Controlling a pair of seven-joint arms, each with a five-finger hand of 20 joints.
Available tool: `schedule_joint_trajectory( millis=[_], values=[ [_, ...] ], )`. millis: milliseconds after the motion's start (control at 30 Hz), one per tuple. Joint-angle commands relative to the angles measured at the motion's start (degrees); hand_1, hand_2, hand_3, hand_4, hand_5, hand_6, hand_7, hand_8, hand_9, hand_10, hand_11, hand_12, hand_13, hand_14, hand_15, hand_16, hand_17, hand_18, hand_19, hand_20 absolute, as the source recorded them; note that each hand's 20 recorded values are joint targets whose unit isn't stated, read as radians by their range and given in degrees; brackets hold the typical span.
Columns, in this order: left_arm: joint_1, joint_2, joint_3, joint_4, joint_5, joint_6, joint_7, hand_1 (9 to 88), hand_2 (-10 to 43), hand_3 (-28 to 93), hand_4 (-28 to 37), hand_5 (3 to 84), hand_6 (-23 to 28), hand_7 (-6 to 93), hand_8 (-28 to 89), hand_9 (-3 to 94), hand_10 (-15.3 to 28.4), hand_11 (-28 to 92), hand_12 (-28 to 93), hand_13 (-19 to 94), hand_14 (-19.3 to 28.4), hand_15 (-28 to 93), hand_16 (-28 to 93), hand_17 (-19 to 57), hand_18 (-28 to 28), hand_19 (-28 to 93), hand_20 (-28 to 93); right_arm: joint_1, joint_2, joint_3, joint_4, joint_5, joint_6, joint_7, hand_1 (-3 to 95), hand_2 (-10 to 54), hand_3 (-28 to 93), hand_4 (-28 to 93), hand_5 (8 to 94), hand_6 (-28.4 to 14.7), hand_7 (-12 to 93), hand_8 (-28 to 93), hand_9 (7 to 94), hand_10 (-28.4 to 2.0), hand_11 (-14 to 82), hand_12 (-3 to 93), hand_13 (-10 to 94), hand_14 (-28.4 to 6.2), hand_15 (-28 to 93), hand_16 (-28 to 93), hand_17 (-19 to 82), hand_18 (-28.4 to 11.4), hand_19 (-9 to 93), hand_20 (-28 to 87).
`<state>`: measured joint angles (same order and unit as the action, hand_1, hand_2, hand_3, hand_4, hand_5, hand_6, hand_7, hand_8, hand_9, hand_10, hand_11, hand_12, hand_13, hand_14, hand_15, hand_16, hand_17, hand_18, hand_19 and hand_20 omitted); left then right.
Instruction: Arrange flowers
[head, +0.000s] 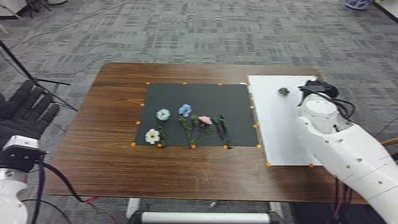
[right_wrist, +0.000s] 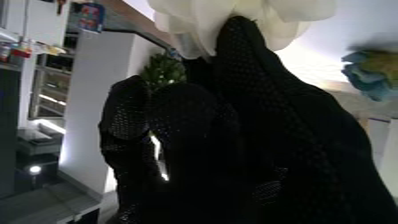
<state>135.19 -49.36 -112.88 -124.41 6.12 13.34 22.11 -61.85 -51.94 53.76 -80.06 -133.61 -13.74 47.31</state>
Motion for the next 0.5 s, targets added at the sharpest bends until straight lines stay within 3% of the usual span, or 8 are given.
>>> schedule_joint_trajectory(
  millis=[33,233,367,500],
  values=[
    [0.9,-0.53,-0.95,-0.7,0.02,0.13,0.49,23.2,17.8,67,-28.3,37.3,6.5,4.5,-6,32.3,10.9,8,9,21,10.9,15,-4,-3.7,10.0,18,10,-2.85,0.65,0.63,-10.44,-4.43,5.91,-0.99,68.1,-9.5,69,-28,78.5,-1.8,26,11,87.4,-9.7,14.2,46.1,77,-7.7,71,33,38,-25.3,87,32],
    [0.88,-0.39,-0.86,-0.51,0.08,0.06,-0.09,23.1,17.8,67,-28.3,37.4,6.5,4.5,-6,32.4,11.0,8,9,21,10.9,15,-4,-3.7,10.0,18,10,-5.08,0.24,1.84,-18.55,-2.61,9.64,-7.1,68.0,-9.5,69,-28,78.9,-2.1,26,12,87.3,-9.8,14.2,46.9,77,-7.5,71,33,38,-25.1,87,33],
    [0.24,-0.18,-0.48,-0.19,0.08,0.11,-0.61,23.1,17.7,67,-28.3,37.4,6.5,4.5,-6,32.4,10.9,8,9,21,10.8,15,-4,-3.7,10.0,18,10,-6.04,-1.68,2.17,-23.15,3.71,8.84,-8.42,67.9,-9.5,69,-28,78.8,-2.0,26,12,87.2,-9.7,14.1,47.1,77,-7.0,70,35,37,-24.8,86,33],
    [-0.32,-0.04,-0.25,0.12,0.32,-0.2,-1.23,23.2,17.7,67,-28.3,37.4,6.5,4.5,-6,32.5,10.9,8,9,21,10.8,15,-4,-3.8,10.0,18,10,-6.17,-4.16,-0.09,-23.82,4.17,10.12,-11.37,67.7,-9.5,69,-28,78.6,-2.0,26,12,87.1,-9.6,14.2,47.2,77,-7.0,69,35,37,-24.8,86,33]
  ],
)
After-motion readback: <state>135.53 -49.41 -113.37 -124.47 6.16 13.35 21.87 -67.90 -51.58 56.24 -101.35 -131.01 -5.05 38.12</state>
